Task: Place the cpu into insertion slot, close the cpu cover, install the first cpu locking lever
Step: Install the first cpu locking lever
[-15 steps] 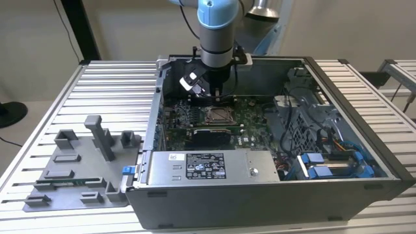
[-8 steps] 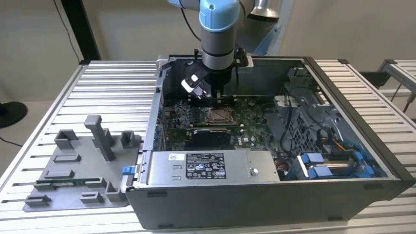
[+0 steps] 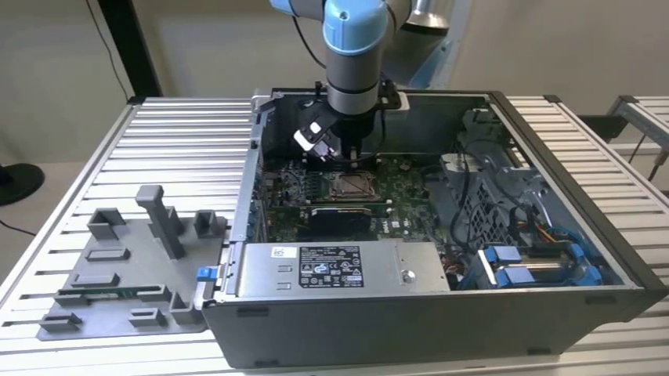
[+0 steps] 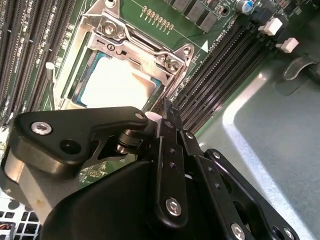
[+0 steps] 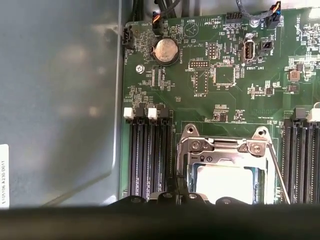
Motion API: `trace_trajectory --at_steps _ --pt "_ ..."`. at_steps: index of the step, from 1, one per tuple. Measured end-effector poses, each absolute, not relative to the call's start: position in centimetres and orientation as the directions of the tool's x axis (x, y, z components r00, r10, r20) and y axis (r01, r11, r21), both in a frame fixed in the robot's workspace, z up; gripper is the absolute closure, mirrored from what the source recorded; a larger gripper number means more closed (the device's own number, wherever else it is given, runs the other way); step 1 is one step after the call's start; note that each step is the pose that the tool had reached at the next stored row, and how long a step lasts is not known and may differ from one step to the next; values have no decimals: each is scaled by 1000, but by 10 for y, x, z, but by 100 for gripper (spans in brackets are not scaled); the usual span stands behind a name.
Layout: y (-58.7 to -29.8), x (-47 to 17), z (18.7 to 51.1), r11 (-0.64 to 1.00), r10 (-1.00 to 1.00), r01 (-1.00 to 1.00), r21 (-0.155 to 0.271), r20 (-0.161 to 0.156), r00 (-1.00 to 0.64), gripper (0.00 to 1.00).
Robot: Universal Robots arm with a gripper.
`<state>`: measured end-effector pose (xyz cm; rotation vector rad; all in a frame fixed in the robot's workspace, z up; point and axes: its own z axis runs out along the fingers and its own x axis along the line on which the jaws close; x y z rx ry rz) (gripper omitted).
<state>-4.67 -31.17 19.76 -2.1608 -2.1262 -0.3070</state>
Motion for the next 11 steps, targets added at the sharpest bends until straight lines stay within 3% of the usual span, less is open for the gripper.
trace_trajectory --at_steps 11 --pt "-312 -43 196 -23 978 997 73 209 7 100"
